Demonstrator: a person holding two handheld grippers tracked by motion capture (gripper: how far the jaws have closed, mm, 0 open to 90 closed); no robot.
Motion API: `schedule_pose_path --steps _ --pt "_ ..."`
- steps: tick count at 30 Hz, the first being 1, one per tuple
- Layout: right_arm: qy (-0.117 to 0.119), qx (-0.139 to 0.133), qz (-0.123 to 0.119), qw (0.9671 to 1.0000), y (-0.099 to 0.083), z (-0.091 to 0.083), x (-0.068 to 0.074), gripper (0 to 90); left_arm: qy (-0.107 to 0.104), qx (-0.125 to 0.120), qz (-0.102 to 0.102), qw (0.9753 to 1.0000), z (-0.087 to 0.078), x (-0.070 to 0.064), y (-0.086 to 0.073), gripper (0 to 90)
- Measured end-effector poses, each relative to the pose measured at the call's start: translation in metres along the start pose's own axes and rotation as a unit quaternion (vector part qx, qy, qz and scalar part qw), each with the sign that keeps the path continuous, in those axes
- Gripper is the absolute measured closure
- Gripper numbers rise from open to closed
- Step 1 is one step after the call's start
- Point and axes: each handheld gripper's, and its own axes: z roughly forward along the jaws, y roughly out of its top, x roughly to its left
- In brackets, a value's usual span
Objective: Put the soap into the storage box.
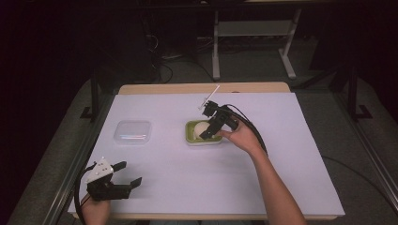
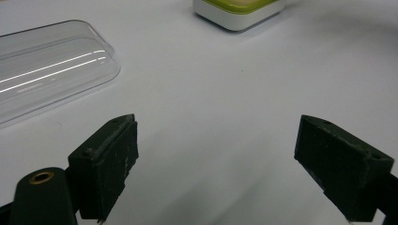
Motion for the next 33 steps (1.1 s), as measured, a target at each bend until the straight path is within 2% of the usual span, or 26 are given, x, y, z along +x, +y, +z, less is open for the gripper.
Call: schedule_pose_path --steps 10,14,18,33 --pt "0.0 -0.009 0.004 0.9999 -0.015 -0.009 0.005 23.2 0.0 -0.002 -0.003 1.0 0.0 0.0 0.0 13.0" --pt "-0.003 -0.01 0.001 0.9999 -0.025 -0.012 0.007 23.2 0.0 -0.003 -0.004 1.0 0.0 0.0 0.0 13.0" --pt "-0.001 -0.014 0.01 0.9998 -0.035 -0.016 0.012 23.2 0.0 -0.003 -0.005 1.0 0.0 0.0 0.0 13.0" --pt "-0.004 -0.016 0.015 0.9997 -0.068 -0.022 0.022 23.2 0.001 -0.002 -0.003 1.0 0.0 0.0 -0.001 13.0"
